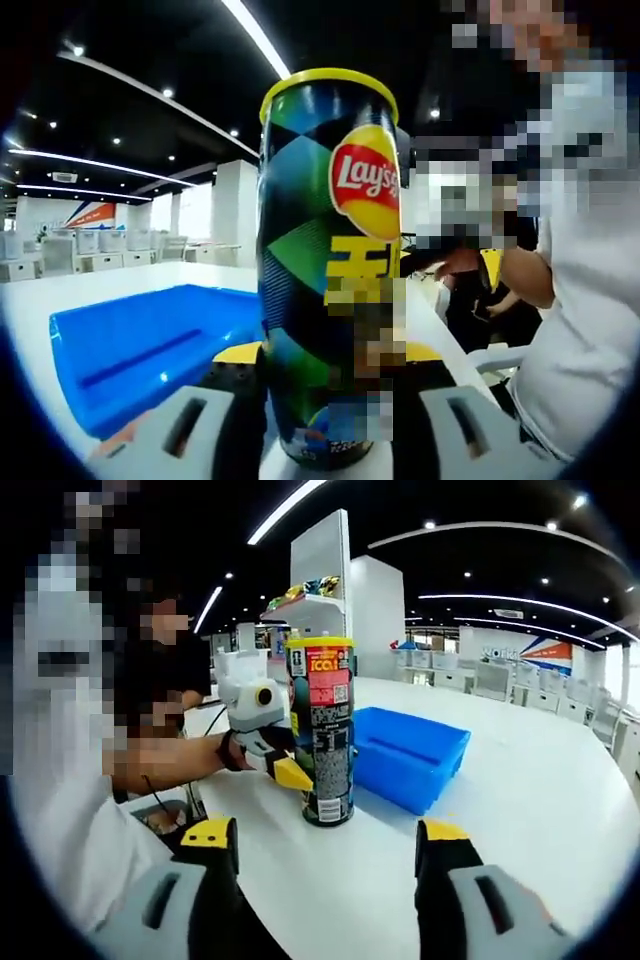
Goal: Open the lid of the chip container on the table, take out the chips, place them into the box in front of the container, and close the lid
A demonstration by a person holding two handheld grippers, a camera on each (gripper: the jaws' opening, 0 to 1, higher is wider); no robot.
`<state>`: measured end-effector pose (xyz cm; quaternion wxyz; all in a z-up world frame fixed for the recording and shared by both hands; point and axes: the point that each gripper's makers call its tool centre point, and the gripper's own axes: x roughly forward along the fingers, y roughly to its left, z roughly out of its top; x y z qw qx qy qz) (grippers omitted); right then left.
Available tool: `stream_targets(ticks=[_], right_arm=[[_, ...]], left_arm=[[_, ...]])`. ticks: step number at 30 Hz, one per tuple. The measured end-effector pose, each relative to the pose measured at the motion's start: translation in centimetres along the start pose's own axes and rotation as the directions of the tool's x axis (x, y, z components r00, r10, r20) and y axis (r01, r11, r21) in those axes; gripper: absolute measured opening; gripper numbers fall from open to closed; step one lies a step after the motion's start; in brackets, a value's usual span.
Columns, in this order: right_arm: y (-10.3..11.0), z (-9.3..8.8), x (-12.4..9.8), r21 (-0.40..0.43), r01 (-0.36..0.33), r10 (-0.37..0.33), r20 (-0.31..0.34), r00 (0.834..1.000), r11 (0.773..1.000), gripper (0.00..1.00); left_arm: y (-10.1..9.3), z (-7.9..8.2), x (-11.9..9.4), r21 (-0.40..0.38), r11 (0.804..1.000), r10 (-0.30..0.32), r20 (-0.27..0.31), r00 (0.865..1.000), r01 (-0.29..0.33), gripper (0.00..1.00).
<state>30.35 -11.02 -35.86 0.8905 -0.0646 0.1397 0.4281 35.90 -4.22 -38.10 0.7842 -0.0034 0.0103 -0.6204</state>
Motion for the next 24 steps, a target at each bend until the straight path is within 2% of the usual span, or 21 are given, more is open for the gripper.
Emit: stream_targets(ticks=[4,7,8,12,18,21,24], right_arm=[[0.3,2.1,0.8,-0.053,0.016,-0.013,0.069,0.998,0.998,0.74],[0.4,4.0,1.3,-0.041,0.023,-0.018,0.118,0.993,0.999,0.69],[0.3,5.3,1.5,-0.043,0.030,-0.023,0.167,0.986,0.999,0.68],[0.0,8.2,1.9,-0.018,0.041,-0.035,0.265,0.964,0.999,0.70],[0.0,10.8,3.5,0.001,0.044,-0.042,0.320,0.947,0.999,0.71],[-0.1,11.3,4.8,0.010,0.059,-0.060,0.293,0.954,0.998,0.70],[0.3,11.8,5.6,-0.001,0.051,-0.049,0.290,0.956,0.999,0.70]], left_arm=[[0.1,0.0,0.0,0.000,1.000,0.002,-0.001,1.000,-0.002,0.47],[0.1,0.0,0.0,0.001,1.000,0.002,-0.002,1.000,-0.002,0.47],[0.1,0.0,0.0,0.000,1.000,0.002,-0.003,1.000,-0.002,0.47],[0.1,0.0,0.0,0.000,1.000,0.003,0.000,1.000,-0.003,0.47],[0.1,0.0,0.0,0.000,1.000,0.000,0.002,1.000,0.000,0.47],[0.1,0.0,0.0,0.001,1.000,0.001,0.002,1.000,-0.001,0.47],[0.1,0.0,0.0,0.002,1.000,0.003,0.000,1.000,-0.003,0.47]])
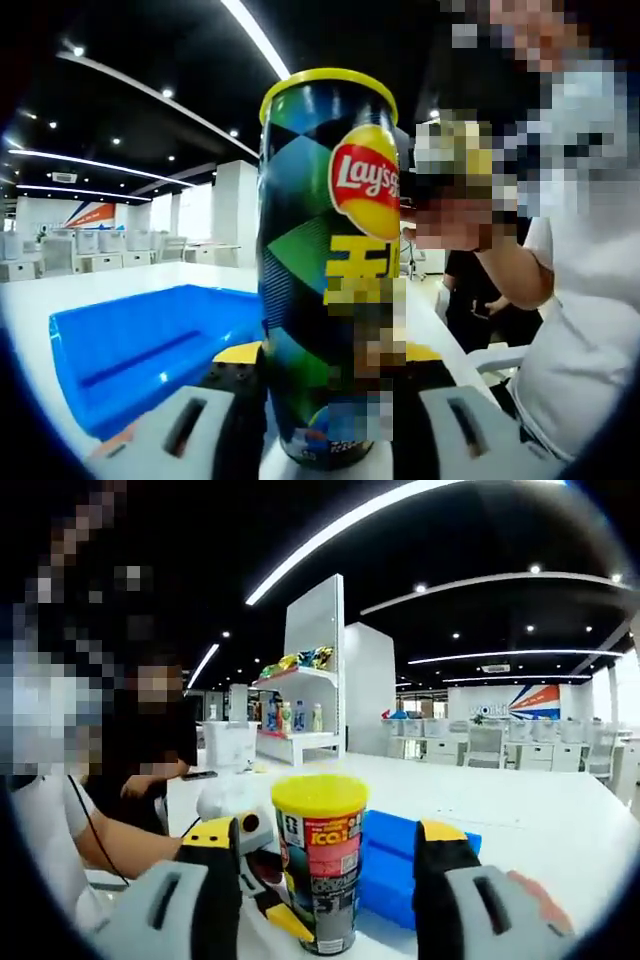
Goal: Open the lid of the chip container on the table, take out the chips, place them into the box in front of the container, and close the lid
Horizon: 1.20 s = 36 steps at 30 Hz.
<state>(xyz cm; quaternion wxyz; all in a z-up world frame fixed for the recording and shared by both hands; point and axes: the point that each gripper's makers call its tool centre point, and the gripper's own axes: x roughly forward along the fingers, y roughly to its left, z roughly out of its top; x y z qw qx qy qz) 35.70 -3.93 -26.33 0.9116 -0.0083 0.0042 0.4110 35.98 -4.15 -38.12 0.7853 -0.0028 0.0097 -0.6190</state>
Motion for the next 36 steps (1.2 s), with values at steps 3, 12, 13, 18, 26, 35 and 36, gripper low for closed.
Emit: stream_targets(ticks=[3,12,13,18,26,35,36], right_arm=[[0.3,0.3,0.8,-0.012,0.004,-0.004,-0.001,1.000,1.000,0.71],[0.6,1.1,2.7,-0.022,0.011,-0.011,0.010,1.000,1.000,0.67],[0.7,1.0,2.8,-0.027,0.009,-0.009,0.009,1.000,1.000,0.67],[0.4,1.0,3.5,-0.026,0.023,-0.023,0.004,1.000,0.999,0.64],[0.6,0.6,4.1,-0.046,0.021,-0.021,-0.004,1.000,0.999,0.58],[0.4,0.0,4.5,-0.090,0.031,-0.033,-0.017,0.999,0.995,0.54],[0.5,-0.1,4.5,-0.085,0.028,-0.029,-0.016,0.999,0.996,0.53]], left_arm=[[0.0,0.0,0.0,0.000,1.000,0.001,0.001,1.000,-0.001,0.47],[0.0,0.0,0.0,0.002,1.000,0.004,-0.003,1.000,-0.004,0.47],[0.0,0.0,0.0,0.002,1.000,0.003,-0.003,1.000,-0.003,0.47],[0.0,0.0,0.0,0.001,1.000,0.003,0.002,1.000,-0.003,0.47],[-0.1,0.0,0.0,0.002,1.000,0.004,0.002,1.000,-0.004,0.47],[-0.1,0.1,0.0,0.002,1.000,0.004,0.003,1.000,-0.004,0.47],[-0.1,0.0,0.0,0.002,1.000,0.004,0.003,1.000,-0.004,0.47]])
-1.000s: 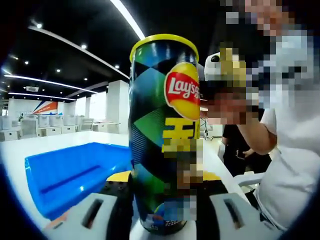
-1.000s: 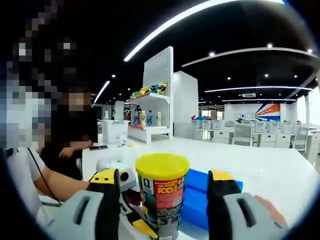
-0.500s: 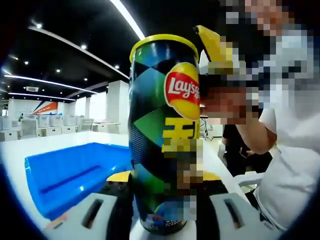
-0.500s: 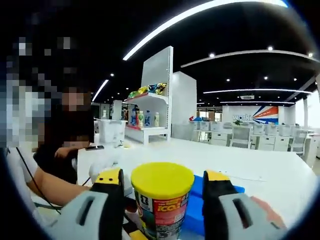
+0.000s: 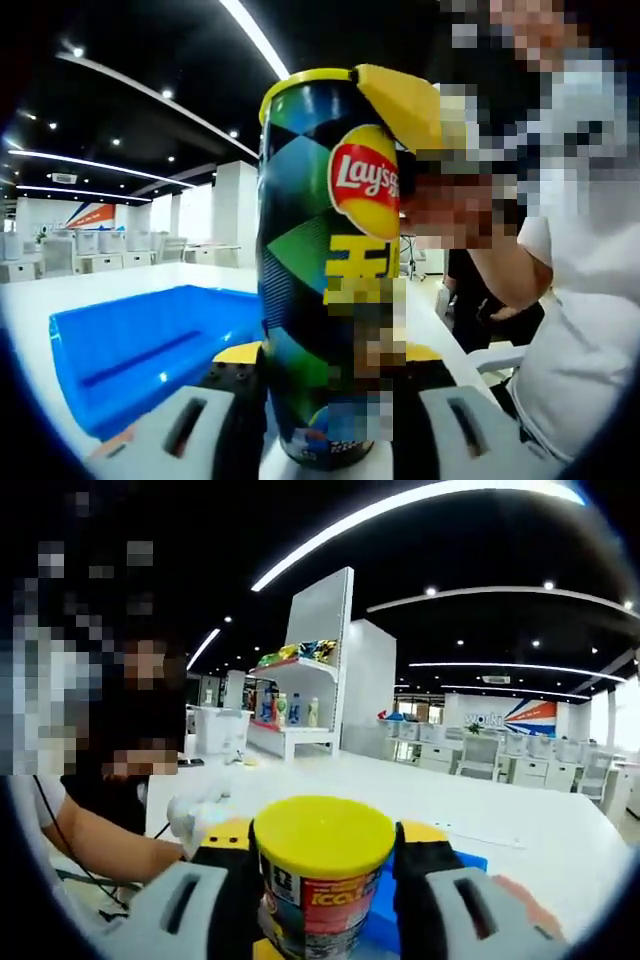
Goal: Open the lid of the chip container on the table, take out the chips, place them into the box in front of the container, and close the lid
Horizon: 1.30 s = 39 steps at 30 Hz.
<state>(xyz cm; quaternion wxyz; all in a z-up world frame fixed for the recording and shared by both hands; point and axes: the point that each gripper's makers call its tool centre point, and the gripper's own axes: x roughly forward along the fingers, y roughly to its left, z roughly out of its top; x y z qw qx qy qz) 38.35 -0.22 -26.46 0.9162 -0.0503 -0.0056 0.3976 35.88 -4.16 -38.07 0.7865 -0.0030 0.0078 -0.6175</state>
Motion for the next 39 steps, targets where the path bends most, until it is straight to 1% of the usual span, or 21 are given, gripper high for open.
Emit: stream_targets(ticks=[5,9,12,19,25,35,39], right_arm=[[0.03,0.10,-0.01,-0.015,0.002,-0.002,0.017,1.000,1.000,0.53],[-0.01,0.24,-0.09,-0.001,0.003,-0.003,0.030,1.000,1.000,0.53],[-0.01,0.26,-0.10,0.002,0.004,-0.004,0.033,0.999,1.000,0.53],[-0.07,0.33,-0.19,-0.017,0.019,-0.018,0.036,0.999,1.000,0.51],[-0.13,0.37,-0.31,-0.002,0.040,-0.040,0.048,0.998,0.999,0.49],[-0.24,0.29,-0.48,0.075,0.061,-0.063,0.027,0.998,0.995,0.45],[-0.26,0.26,-0.48,0.094,0.064,-0.068,0.030,0.997,0.993,0.44]], left_arm=[[0.00,0.01,0.00,0.000,1.000,0.001,0.001,1.000,-0.001,0.47],[0.00,0.00,0.00,0.000,1.000,0.002,0.002,1.000,-0.002,0.47],[0.01,0.00,0.01,0.001,1.000,0.002,0.003,1.000,-0.002,0.47],[-0.01,0.01,0.02,0.003,1.000,0.006,0.002,1.000,-0.006,0.47],[-0.05,-0.02,0.02,0.004,1.000,0.004,-0.001,1.000,-0.004,0.47],[-0.06,-0.03,0.03,0.012,1.000,0.007,-0.004,1.000,-0.007,0.47],[-0.03,-0.05,0.01,0.018,1.000,0.009,-0.007,1.000,-0.009,0.47]])
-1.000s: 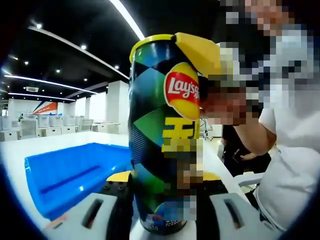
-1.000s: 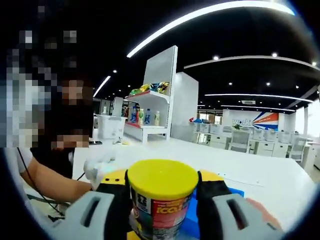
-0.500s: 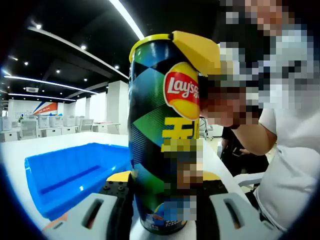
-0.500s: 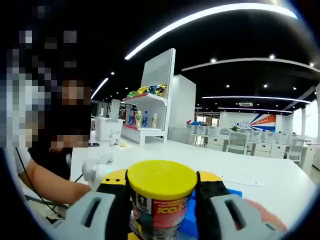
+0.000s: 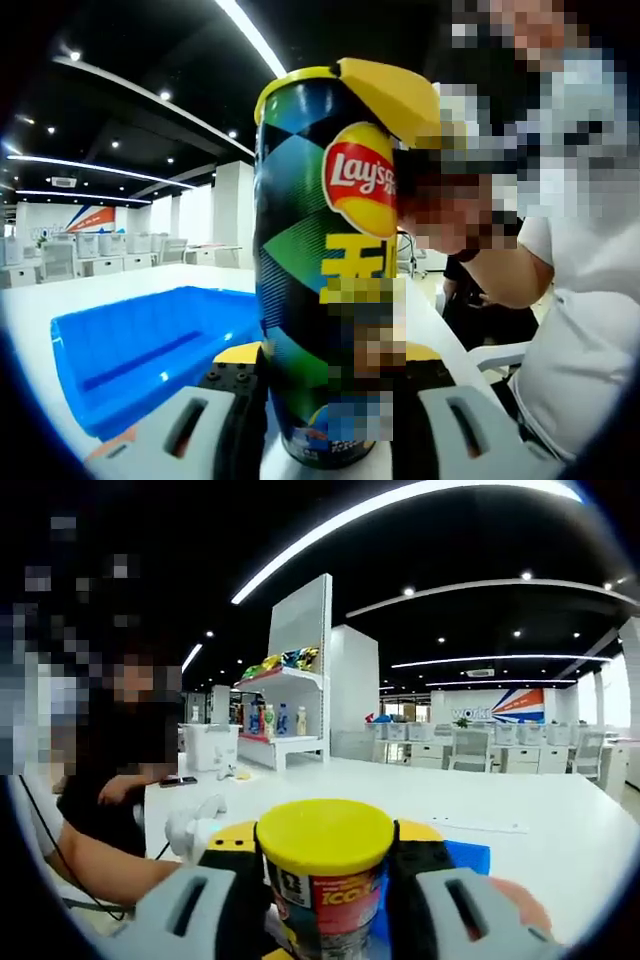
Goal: Open the lid of the chip container on the table, take out the chips, place them into the box in front of the container, and close the lid
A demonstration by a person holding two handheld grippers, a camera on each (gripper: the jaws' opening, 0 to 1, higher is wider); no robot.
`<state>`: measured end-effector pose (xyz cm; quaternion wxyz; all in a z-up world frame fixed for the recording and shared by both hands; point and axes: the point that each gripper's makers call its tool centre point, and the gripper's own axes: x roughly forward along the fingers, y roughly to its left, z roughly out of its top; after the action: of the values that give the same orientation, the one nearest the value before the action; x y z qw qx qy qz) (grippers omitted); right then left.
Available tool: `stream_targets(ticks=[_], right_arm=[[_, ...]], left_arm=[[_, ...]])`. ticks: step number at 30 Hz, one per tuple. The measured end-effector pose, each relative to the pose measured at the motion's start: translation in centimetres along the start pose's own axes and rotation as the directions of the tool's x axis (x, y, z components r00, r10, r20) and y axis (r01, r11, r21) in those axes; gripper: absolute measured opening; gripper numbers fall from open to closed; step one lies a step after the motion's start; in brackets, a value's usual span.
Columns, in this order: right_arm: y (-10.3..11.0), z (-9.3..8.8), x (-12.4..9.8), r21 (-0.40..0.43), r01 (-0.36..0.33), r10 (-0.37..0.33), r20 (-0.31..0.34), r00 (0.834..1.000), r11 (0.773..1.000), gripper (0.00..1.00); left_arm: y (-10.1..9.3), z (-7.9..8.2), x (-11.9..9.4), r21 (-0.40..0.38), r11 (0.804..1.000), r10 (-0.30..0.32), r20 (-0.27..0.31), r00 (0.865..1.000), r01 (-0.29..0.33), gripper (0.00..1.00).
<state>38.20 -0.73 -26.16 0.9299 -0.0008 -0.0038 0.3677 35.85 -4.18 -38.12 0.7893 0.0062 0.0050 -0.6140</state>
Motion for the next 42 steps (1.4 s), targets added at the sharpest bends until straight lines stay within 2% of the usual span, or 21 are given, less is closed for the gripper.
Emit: stream_targets(ticks=[6,20,42], right_arm=[[0.02,0.01,-0.06,0.021,0.021,-0.022,0.016,1.000,1.000,0.44],[0.05,-0.08,-0.19,0.046,0.051,-0.051,0.002,0.999,0.998,0.44],[0.13,-0.08,-0.14,0.083,0.046,-0.045,-0.022,0.999,0.995,0.44]], left_arm=[[0.03,-0.05,-0.04,0.005,1.000,0.000,-0.003,1.000,0.000,0.46],[-0.01,-0.24,-0.04,0.036,0.999,0.007,-0.015,1.000,-0.006,0.46],[-0.01,-0.28,-0.05,0.049,0.999,0.013,-0.009,1.000,-0.013,0.47]])
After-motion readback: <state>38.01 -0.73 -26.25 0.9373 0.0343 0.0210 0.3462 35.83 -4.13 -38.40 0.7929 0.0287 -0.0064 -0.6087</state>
